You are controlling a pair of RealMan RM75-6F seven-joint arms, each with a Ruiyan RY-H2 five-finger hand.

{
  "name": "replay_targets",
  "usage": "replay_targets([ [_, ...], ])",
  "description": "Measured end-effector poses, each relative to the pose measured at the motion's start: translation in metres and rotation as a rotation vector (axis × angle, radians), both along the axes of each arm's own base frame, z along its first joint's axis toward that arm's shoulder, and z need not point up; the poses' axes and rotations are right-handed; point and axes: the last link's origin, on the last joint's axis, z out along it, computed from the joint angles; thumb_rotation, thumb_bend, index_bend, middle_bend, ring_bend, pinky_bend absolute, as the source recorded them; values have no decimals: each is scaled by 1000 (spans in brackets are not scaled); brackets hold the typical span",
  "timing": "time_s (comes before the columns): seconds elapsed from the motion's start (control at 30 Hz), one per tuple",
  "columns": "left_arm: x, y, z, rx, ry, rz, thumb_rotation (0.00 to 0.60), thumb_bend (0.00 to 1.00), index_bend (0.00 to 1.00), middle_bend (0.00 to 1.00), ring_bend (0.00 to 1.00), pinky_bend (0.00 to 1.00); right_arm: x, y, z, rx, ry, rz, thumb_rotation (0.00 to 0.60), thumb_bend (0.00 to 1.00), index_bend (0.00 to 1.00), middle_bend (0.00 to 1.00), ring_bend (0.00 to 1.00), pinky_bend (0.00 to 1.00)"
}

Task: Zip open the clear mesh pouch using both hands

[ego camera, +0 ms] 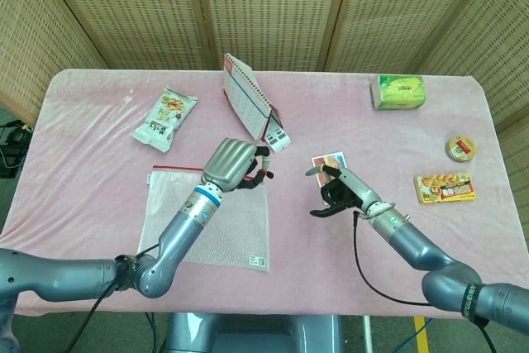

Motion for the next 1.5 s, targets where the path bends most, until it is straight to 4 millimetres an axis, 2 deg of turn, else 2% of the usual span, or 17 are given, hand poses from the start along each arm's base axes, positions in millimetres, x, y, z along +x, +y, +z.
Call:
replay_targets([
  [0.13,3,0,-3,-2,-32,14,600,885,878,974,952,1000,7,-4,-11,16,-46,-47,600,0,348,961,987,1000],
  [0.53,16,-1,-13,2,-73,36,600,886,878,974,952,1000,32,-13,-43,-6,-137,-176,600,0,455,967,990,1000],
  [1.03,26,-7,-22,13,-118,37,600,886,878,974,952,1000,47,-13,-61,-60,-171,-276,600,66,525,980,990,1000],
  [1.5,27,-14,-21,-10,-157,64,600,886,878,974,952,1000,50,-15,-64,-76,-174,-308,600,331,614,986,990,1000],
])
